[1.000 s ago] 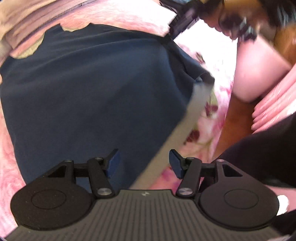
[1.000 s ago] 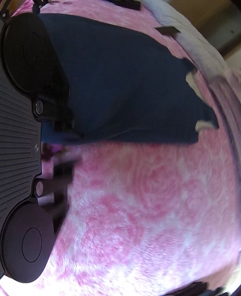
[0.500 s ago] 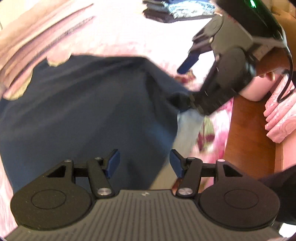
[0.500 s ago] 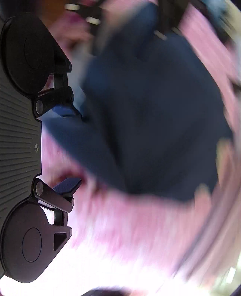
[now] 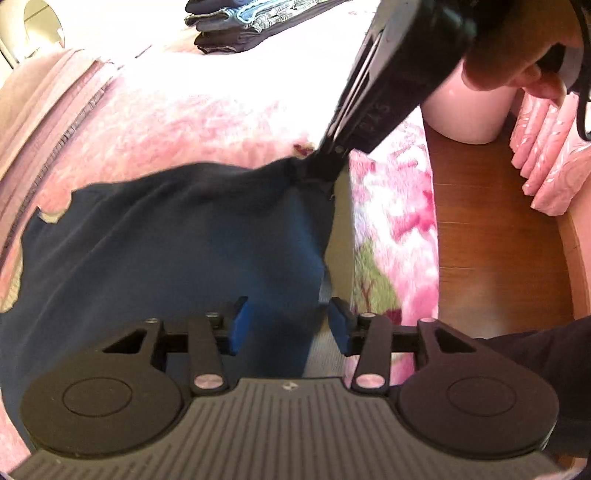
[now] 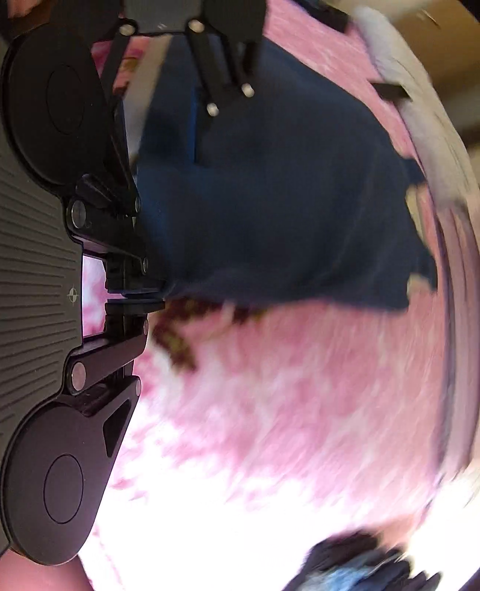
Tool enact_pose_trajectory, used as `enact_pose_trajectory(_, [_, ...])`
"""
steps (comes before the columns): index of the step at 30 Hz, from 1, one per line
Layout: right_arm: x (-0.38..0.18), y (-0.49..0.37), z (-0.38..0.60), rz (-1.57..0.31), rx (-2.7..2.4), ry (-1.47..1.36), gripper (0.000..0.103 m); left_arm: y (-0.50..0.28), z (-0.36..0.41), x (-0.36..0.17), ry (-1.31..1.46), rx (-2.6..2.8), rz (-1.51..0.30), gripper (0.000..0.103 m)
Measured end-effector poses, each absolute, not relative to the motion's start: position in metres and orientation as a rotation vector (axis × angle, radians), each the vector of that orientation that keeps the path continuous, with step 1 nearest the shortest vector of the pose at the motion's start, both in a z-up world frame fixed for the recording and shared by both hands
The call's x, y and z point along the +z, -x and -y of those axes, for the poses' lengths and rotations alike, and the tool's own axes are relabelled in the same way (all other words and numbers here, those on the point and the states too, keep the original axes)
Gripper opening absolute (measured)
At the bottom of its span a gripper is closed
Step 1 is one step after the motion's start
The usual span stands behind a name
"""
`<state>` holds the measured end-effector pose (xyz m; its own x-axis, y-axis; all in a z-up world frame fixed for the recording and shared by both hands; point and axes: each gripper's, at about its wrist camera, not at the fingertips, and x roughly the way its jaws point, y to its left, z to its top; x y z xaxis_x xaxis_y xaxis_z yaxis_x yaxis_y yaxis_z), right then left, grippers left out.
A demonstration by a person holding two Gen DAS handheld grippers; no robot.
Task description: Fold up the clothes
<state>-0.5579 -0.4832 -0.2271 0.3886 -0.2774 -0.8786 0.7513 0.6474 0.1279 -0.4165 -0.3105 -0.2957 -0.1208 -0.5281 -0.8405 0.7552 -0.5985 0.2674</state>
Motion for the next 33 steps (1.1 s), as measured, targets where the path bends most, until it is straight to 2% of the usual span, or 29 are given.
enact_pose_trajectory(8, [-0.234,0.631,0.520,-0.990,-0.836,-0.778,0.000,0.443,0.328,-0.302,-1.275,-1.880,-0.272,0.046])
enact_pose_trajectory(12, [-0.220,0.627,0.524,-0.958,-0.772,-0.749,0.000,0.451,0.335,-0.305,-1.268,-1.883,-0.289,0.045])
enact_pose_trajectory(14, [-0.215,0.613,0.525,-0.927,-0.745,-0.744,0.000,0.450,0.339,-0.299,-1.200,-1.891,-0.376,0.045])
enact_pose_trajectory(16, [-0.210,0.598,0.527,-0.896,-0.718,-0.738,0.002,0.442,0.348,-0.291,-1.076,-1.890,-0.541,0.053])
enact_pose_trajectory(17, [-0.211,0.591,0.531,-0.880,-0.712,-0.745,0.006,0.438,0.352,-0.287,-1.013,-1.882,-0.616,0.053])
enact_pose_trajectory(18, [-0.211,0.585,0.537,-0.868,-0.706,-0.752,0.020,0.433,0.356,-0.283,-0.949,-1.871,-0.689,0.053])
enact_pose_trajectory(19, [-0.210,0.580,0.542,-0.861,-0.694,-0.751,0.045,0.429,0.360,-0.279,-0.890,-1.857,-0.754,0.053])
enact_pose_trajectory(20, [-0.208,0.575,0.547,-0.855,-0.682,-0.749,0.053,0.425,0.363,-0.278,-0.853,-1.833,-0.785,0.053])
enact_pose_trajectory(26, [-0.190,0.534,0.589,-0.875,-0.566,-0.665,0.054,0.406,0.376,-0.276,-0.775,-1.665,-0.914,0.052])
enact_pose_trajectory(33, [-0.208,0.454,0.655,-0.949,-0.467,-0.582,0.054,0.391,0.384,-0.291,-0.750,-1.559,-1.007,0.042])
